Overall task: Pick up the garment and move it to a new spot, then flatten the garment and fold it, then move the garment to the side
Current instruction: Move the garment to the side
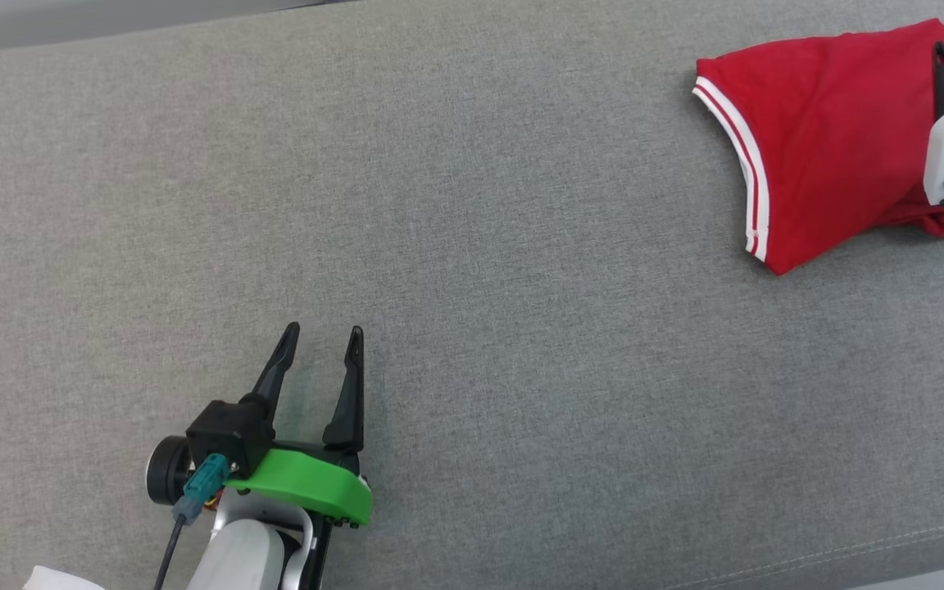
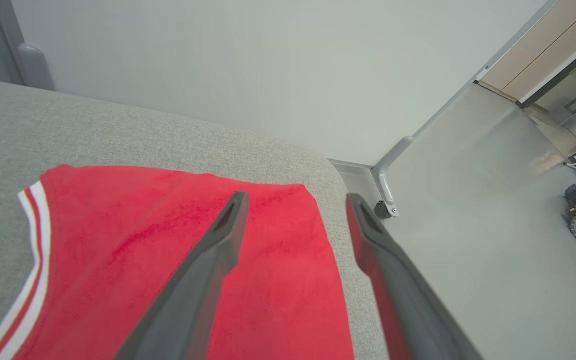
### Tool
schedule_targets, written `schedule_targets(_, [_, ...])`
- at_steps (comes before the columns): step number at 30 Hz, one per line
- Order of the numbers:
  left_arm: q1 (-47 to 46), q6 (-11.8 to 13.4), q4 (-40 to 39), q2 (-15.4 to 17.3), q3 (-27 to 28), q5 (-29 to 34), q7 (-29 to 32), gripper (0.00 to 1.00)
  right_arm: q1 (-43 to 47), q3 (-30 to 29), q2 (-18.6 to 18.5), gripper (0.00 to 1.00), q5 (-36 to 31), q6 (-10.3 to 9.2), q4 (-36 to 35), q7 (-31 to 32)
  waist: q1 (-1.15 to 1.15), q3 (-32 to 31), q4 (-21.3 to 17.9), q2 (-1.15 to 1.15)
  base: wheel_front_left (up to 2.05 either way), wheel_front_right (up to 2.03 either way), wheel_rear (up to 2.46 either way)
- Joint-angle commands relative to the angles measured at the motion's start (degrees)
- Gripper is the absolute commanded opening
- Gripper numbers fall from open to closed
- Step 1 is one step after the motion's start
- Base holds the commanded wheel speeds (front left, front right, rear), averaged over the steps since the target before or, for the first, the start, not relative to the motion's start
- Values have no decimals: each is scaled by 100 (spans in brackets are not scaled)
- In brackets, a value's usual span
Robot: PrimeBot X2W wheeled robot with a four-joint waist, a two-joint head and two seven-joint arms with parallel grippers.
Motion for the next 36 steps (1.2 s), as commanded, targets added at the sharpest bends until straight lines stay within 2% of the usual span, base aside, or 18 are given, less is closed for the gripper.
schedule_targets(1, [-116, -33, -2, 23, 58, 61, -16, 100, -29, 40, 59, 100, 67, -10, 13, -158, 0, -180, -8, 0, 0, 0, 0])
schedule_targets(9, [-73, -54, -40, 23, 406, 55, -16, 100, 291, 29, 451, 100, 307, -10, -48, -888, 0, -750, 68, 0, 0, 0, 0])
schedule_targets(18, [351, -92, 14, 22, 807, -50, -16, 100, 1331, -165, 1048, 100, 558, -10, -525, -1105, 0, -1424, 239, 0, 0, 0, 0])
schedule_targets(23, [746, -112, 35, 22, 955, -82, -16, 100, 2189, -125, 1408, 100, 789, -10, -1177, -1113, 0, -1731, 338, 0, 0, 0, 0])
schedule_targets(29, [1130, -97, -52, 22, 1014, -211, -16, 100, 3272, -40, 1602, 100, 1134, -10, -1979, -1115, 0, -1908, 426, 0, 0, 0, 0])
schedule_targets(33, [1282, -37, -99, 22, 925, -308, -16, 100, 3986, 334, 1607, 100, 1907, -10, -2411, -1116, 0, -1961, 473, 0, 0, 0, 0])
schedule_targets(36, [1385, 13, -124, 22, 858, -356, -16, 100, 4443, 499, 1602, 100, 2214, -10, -2747, -1117, 0, -1998, 468, 0, 0, 0, 0])
